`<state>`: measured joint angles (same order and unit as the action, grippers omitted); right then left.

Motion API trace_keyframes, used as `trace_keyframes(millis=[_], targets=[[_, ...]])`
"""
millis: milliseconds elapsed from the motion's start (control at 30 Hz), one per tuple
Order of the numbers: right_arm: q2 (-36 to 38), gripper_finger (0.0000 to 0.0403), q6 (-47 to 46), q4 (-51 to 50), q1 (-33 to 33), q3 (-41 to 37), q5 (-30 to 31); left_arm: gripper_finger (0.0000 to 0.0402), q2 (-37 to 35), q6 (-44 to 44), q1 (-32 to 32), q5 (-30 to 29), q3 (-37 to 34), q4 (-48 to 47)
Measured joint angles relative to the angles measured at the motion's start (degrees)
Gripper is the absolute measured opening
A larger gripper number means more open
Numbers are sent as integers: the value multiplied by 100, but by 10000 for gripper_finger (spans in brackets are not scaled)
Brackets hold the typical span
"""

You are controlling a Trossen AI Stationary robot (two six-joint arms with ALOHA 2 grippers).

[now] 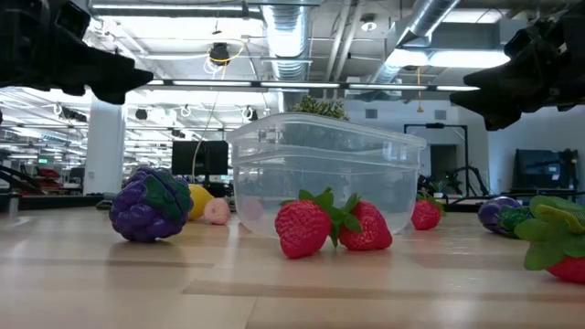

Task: Pick and placing Produce into tupperware
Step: Put the lemon into the transparent bin

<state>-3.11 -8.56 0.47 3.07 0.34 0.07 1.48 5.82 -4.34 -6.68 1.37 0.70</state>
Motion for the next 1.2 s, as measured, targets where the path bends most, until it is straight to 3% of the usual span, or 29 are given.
trace_keyframes(millis=[200, 467, 733, 1200], targets=[[0, 238, 0, -2, -104, 0, -11, 224, 592, -530, 2, -596, 288, -823], [0, 238, -59, 0, -25, 0, -5, 224, 2377, -854, 0, -727, 850, -790], [0, 238, -191, -1, -26, 0, -4, 224, 4169, -719, -4, -881, 1865, -958], [-4, 238, -148, -2, -44, 0, -17, 224, 6861, -1667, -7, -1035, 4028, -2914]])
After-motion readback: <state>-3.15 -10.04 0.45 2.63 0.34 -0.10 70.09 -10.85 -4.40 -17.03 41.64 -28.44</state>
